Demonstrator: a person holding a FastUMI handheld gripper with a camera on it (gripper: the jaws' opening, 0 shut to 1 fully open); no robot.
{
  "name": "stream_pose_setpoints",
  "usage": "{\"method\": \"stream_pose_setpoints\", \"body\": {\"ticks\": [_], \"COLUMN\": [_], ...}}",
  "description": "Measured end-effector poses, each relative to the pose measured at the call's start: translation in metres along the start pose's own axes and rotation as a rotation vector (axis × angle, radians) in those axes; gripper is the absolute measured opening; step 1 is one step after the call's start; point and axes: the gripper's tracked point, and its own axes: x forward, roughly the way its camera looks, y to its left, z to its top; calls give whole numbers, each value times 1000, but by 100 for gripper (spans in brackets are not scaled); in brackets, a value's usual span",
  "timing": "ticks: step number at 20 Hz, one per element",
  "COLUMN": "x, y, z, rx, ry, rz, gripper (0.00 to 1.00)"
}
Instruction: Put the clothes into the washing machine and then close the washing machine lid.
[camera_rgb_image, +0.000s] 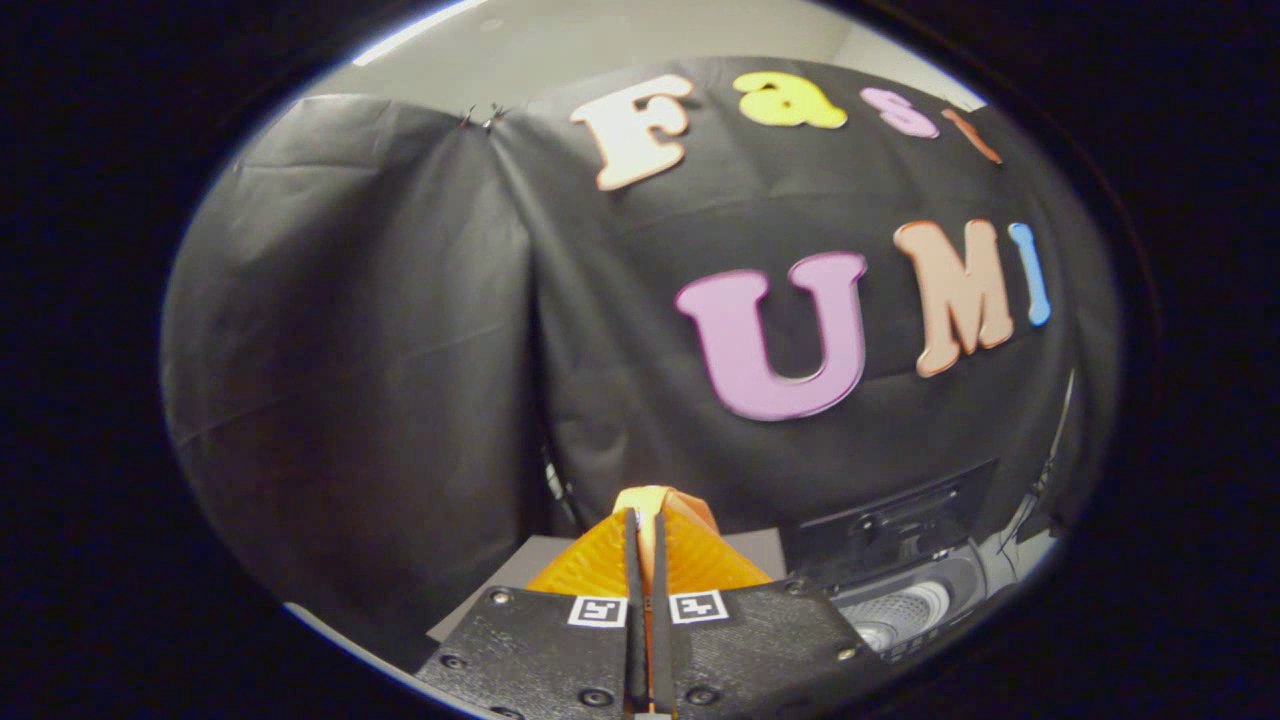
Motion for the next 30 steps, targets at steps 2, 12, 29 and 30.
{"method": "stream_pose_setpoints", "body": {"ticks": [2, 12, 29, 30], "x": [-8, -22, 24, 24], "y": [-35, -168, -320, -325], "z": [22, 14, -247, -259], "rx": [37, -52, -4, 3], "ry": [-60, -64, 320, 345], "rz": [-46, -256, -444, -444], "gripper": [2, 2, 2, 2]}}
